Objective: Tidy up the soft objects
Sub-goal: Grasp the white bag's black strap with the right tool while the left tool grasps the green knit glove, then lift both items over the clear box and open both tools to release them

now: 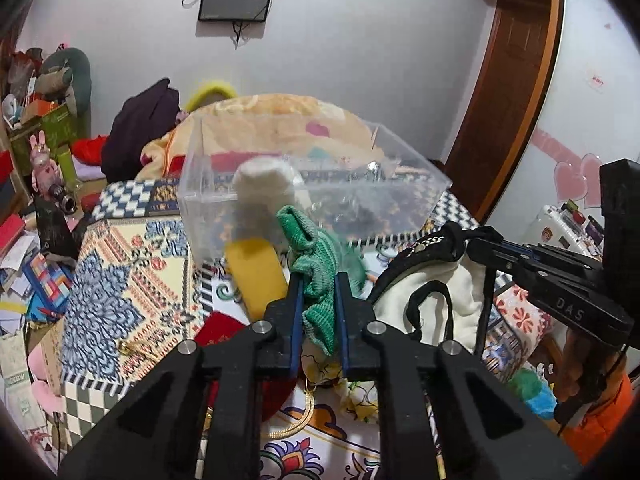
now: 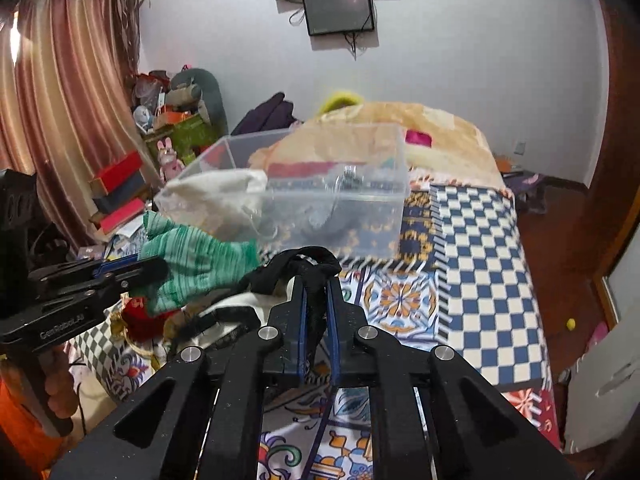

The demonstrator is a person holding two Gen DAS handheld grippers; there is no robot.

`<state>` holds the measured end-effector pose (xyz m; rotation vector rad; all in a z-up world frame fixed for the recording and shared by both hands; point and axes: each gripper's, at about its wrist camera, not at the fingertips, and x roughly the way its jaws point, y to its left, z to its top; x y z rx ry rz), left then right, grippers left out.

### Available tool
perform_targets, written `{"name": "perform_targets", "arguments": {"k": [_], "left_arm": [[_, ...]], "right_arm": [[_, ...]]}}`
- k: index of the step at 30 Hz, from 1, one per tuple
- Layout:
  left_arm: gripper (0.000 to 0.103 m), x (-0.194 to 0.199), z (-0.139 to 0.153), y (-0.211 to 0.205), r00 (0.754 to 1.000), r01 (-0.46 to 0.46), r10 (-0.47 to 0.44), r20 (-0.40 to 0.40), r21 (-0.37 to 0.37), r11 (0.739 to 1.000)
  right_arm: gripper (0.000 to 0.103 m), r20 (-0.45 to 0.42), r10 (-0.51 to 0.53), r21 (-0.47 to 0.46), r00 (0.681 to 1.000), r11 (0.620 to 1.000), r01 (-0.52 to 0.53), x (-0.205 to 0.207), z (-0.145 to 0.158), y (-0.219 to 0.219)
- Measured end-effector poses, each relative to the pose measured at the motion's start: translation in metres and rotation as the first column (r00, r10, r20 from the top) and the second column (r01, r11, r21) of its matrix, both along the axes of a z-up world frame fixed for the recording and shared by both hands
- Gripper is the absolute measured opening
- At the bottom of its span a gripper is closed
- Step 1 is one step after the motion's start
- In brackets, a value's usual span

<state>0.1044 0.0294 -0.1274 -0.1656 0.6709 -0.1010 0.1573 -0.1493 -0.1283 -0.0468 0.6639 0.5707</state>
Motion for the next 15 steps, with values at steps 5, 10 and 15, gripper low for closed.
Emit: {"name": "perform_targets", "arguments": {"k": [5,10,15], "left_arm": [[0.012,-0.006,0.023,0.002,0.998,0.009,-0.009,0.059,0.0,1.0],[0.012,-0.01,0.045,0.004,0.994,0.018,-0.019,0.11,0.006,1.0],[0.012,-0.014,0.066,0.006,0.985,0.0,-0.006,0.171,0.032,0.999]], "right_arm": [[0.008,0.054,-0.013,0.016,0.998,1.0,0.012,-0.001,0.019,-0.004],[0.008,0.104,-0.031,0.036,0.994,0.999,0.027,-0.003,0.037,-0.008],[0.008,0.162,-0.052,0.062,0.985,0.997,0.043,-0.001,0.058,-0.014]]}}
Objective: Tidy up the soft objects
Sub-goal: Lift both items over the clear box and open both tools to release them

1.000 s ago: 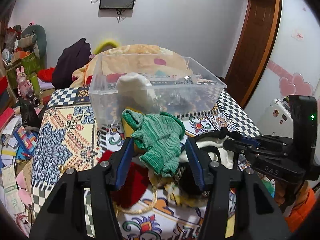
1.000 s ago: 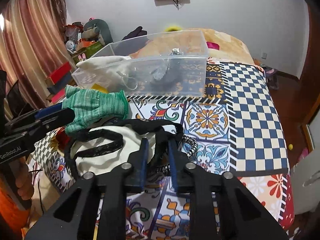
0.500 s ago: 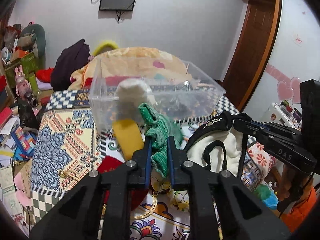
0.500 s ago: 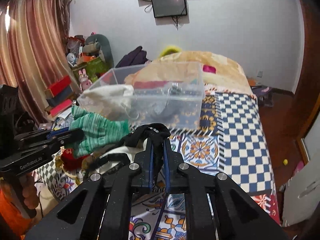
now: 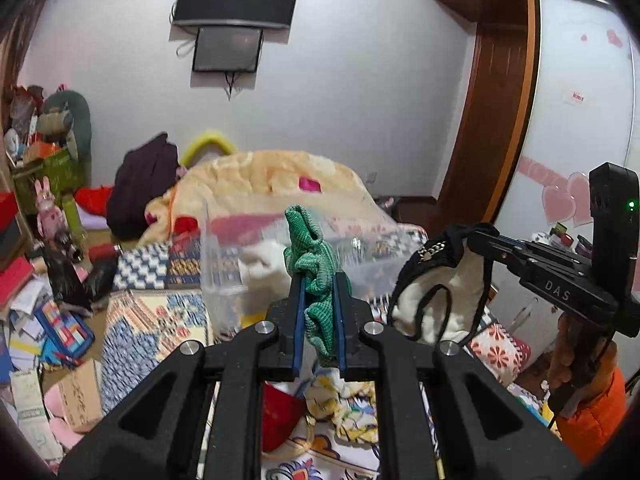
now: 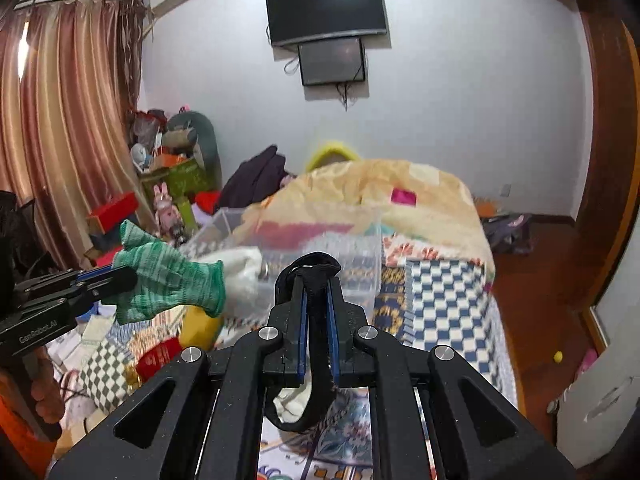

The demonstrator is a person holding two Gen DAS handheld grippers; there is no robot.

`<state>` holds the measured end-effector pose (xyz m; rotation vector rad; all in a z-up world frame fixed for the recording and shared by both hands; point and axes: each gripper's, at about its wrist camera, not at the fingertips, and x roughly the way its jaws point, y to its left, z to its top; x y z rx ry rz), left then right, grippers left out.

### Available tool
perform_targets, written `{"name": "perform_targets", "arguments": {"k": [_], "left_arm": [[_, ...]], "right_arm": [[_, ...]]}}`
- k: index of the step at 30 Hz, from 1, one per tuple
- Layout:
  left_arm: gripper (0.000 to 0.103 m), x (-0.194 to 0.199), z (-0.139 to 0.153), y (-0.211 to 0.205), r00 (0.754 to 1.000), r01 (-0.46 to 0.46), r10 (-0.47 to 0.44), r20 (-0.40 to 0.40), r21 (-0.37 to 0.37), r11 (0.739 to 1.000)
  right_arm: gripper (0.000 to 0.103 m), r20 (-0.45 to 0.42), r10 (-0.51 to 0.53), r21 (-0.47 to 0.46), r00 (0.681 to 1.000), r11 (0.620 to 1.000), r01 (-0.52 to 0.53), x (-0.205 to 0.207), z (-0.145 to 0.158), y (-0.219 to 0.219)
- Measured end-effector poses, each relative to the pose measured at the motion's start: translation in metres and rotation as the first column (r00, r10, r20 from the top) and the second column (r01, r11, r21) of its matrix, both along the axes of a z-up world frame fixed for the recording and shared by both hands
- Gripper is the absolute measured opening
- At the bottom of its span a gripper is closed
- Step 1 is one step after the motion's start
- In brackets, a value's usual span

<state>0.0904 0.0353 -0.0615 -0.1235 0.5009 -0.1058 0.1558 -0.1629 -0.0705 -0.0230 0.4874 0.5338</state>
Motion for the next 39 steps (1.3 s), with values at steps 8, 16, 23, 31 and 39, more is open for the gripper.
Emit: {"name": "perform_targets", "arguments": {"k": [8,16,23,31,39], "left_arm": [[0.012,0.01,0.027,0.012,0.995,-0.045,0.042,0.085,0.034,0.998],[0.012,0.033,0.032,0.022,0.985,-0.126,0.113,0.127,0.098,0.987],[0.012,0.066,0.018,0.036,0.982,-0.176,0.165,0.096,0.113,0.978],[0.012,0.106,-0.013,0.044,0.98,-0.199,0.198,0.021,0.116,0.973],[0.012,0.128,-0.045,0.038,0.98,-0.173,0.183,-0.075,0.129,0.976]], "right_arm": [[0.008,0.099,-0.016,0.017,0.995,1.0,0.015,0.01,0.031,0.006],[0.008,0.16,-0.029,0.001,0.987,1.0,0.029,0.032,0.045,0.032],[0.008,0.155,-0.034,-0.037,0.987,0.999,0.04,0.054,0.037,0.06],[0.008,0.055,-0.012,-0.072,0.998,0.997,0.016,0.08,0.007,0.079],[0.008,-0.06,0.015,-0.114,0.998,0.993,-0.022,0.093,-0.019,0.082]]}}
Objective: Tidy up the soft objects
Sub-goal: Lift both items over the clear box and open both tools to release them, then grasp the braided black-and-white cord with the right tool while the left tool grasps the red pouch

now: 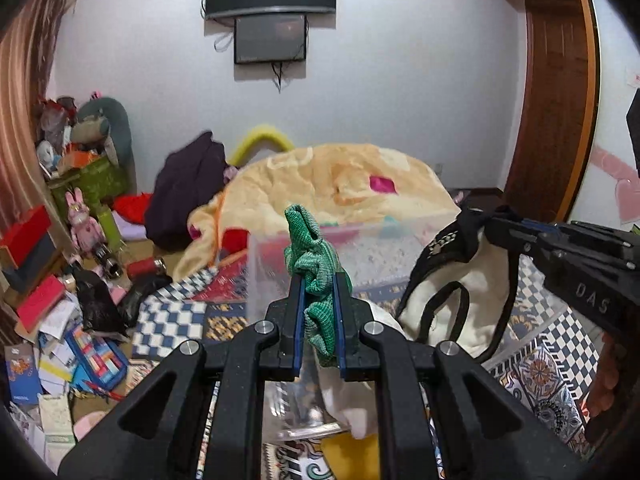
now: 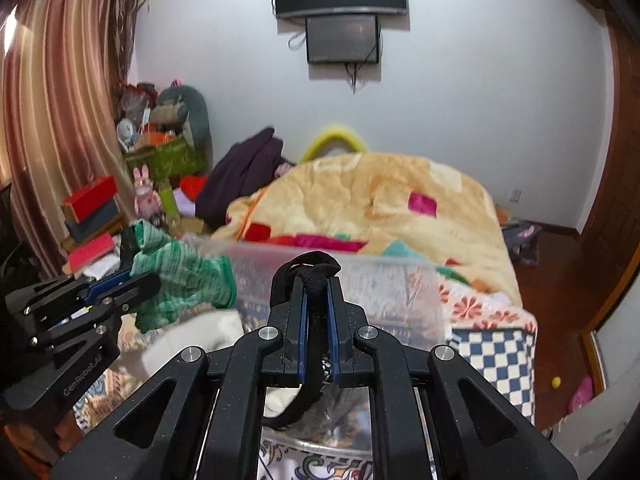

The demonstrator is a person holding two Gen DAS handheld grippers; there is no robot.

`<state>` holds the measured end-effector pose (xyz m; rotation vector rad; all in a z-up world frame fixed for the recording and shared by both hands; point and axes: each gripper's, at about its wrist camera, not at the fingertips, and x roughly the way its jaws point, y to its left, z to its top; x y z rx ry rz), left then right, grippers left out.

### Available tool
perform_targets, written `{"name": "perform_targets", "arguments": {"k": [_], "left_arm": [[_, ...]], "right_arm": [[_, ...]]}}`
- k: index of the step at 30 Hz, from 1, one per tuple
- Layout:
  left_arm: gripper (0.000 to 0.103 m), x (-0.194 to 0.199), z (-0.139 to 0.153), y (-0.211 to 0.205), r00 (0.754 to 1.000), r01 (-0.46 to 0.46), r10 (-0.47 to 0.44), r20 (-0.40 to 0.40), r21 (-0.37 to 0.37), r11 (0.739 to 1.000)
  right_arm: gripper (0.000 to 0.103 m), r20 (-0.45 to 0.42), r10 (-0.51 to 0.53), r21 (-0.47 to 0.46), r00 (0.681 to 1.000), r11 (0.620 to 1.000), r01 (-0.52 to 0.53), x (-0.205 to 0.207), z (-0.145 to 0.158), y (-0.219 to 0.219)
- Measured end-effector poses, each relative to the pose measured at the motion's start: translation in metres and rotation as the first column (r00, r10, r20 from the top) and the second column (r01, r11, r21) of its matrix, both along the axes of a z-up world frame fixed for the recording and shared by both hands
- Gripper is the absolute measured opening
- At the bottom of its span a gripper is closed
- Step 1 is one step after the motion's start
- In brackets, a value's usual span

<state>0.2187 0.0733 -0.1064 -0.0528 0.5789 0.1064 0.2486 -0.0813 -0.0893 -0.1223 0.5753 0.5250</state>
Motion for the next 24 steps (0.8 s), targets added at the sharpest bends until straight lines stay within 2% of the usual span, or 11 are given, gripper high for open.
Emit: {"name": "perform_targets", "arguments": {"k": [8,13,20,22,24], "left_arm": [[0.013,0.0,-0.009,-0.001,0.997,0.016,-0.019,-0.074,-0.039,0.999],[0.021,-0.008,-0.007,0.001,0.995,0.039,-0.046,-0.093,-0.076,0.996],[0.024,-0.031,0.005,-0.002,0.994,0.072,-0.08,-0.075,-0.104,0.992],[0.034,-0.043,0.013,-0.005,0.995,0.087,-0.092,-0.049,-0.101,0.991],[0.043,-0.053,0.021,-0.008,0.995,0.097,-0.099,-0.025,-0.086,0.992]], "right_arm": [[0.011,-0.045,0.007,-0.068,0.999,0.998,-0.01,0.004,-0.009,0.003],[0.045,-0.063,0.021,-0.07,0.998,0.997,-0.025,0.0,-0.007,0.0],[0.053,-0.025,0.034,-0.063,0.999,0.997,-0.036,-0.017,0.003,-0.01],[0.059,-0.01,0.033,-0.045,0.999,0.998,-0.034,-0.024,0.009,-0.018],[0.062,0.009,0.031,-0.031,0.999,0.999,-0.031,-0.031,0.013,-0.024]]}}
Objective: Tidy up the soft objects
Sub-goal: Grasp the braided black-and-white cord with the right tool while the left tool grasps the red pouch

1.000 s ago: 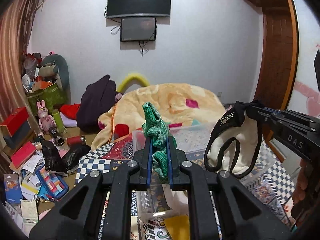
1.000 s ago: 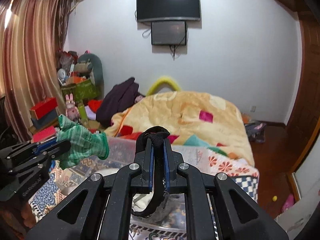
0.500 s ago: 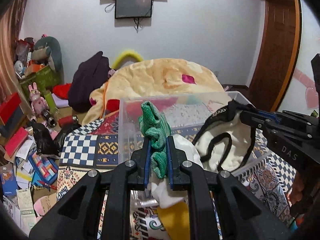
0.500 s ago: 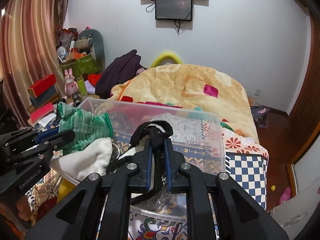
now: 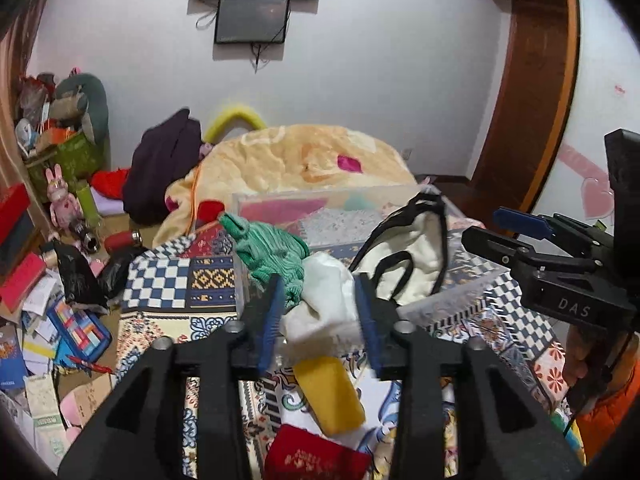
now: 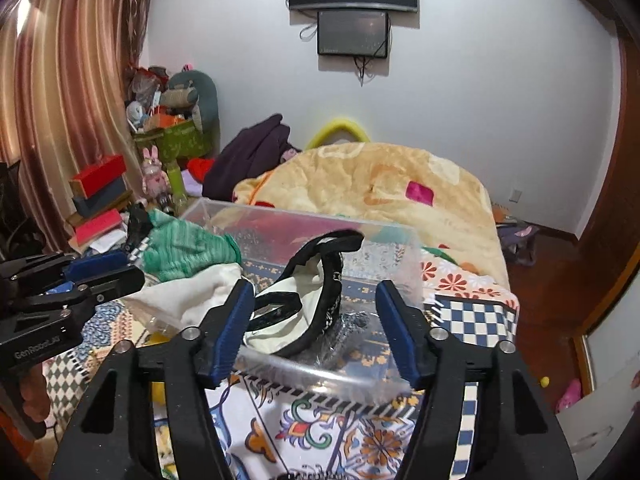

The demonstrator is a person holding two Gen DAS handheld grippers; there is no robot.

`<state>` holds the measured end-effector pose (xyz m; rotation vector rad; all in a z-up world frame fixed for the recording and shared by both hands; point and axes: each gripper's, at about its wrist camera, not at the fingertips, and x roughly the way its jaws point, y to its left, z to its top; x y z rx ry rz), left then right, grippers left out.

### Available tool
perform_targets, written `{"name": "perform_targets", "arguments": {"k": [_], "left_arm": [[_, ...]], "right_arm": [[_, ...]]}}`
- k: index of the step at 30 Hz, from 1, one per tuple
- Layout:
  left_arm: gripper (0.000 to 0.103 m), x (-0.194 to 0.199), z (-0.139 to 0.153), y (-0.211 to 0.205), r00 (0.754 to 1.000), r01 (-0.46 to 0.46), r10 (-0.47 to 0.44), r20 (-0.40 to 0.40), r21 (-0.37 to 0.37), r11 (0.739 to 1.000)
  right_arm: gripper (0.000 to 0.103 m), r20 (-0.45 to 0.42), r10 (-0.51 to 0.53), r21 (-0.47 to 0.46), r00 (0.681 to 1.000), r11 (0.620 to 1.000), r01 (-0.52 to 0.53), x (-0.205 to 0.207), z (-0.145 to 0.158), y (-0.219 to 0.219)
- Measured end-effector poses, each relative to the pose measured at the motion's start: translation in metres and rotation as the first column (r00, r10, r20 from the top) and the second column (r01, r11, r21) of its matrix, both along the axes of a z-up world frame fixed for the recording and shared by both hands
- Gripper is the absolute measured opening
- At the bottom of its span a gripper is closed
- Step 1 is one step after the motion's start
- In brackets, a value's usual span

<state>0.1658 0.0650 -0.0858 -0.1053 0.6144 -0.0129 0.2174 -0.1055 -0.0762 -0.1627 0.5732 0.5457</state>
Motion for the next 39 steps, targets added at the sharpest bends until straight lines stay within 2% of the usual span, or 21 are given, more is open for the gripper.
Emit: {"name": "perform_targets", "arguments": {"k": [2,4,7,12,20,30,34,38,39], "left_arm": [[0.049,-0.012,0.008,-0.004,1.0,0.012,-0.012,0.028,0.019,1.0],[0.058,-0.022,0.013,-0.007,0.999,0.015,-0.016,0.046,0.029,0.999],[0.064,-0.036,0.017,-0.006,0.998,0.015,-0.017,0.063,0.027,1.0],[0.071,-0.054,0.009,-0.006,0.999,0.01,-0.011,0.045,0.034,0.999],[0.071,-0.064,-0.028,0.0,0.998,-0.008,0.008,-0.065,0.011,1.0],[0.071,-0.072,-0.073,0.005,0.983,-0.04,0.031,-0.178,-0.042,0.998],[0.071,-0.074,-0.088,0.006,0.975,-0.038,0.027,-0.219,-0.047,0.998],[0.071,-0.074,-0.1,0.004,0.97,-0.041,0.029,-0.24,-0.046,0.998],[0.071,-0.075,-0.1,0.003,0.972,-0.045,0.035,-0.233,-0.039,0.998]], "right_arm": [[0.065,0.011,0.0,0.013,1.0,1.0,0.0,-0.006,0.004,-0.006],[0.073,0.023,0.0,0.026,1.0,1.0,0.0,-0.015,0.006,-0.014],[0.077,0.04,-0.005,0.034,0.999,0.999,0.004,-0.025,0.007,-0.022],[0.082,0.026,-0.021,0.04,0.999,0.999,0.02,-0.038,-0.004,-0.035],[0.082,-0.062,-0.023,-0.001,0.998,1.0,0.023,-0.052,-0.04,-0.037],[0.082,-0.18,-0.03,-0.081,0.983,0.997,0.016,-0.058,-0.093,-0.036],[0.082,-0.19,-0.048,-0.112,0.981,0.993,0.027,-0.059,-0.106,-0.038],[0.078,-0.185,-0.032,-0.104,0.982,0.995,0.012,-0.06,-0.108,-0.037],[0.07,-0.189,-0.02,-0.099,0.982,0.995,0.001,-0.06,-0.109,-0.037]]}}
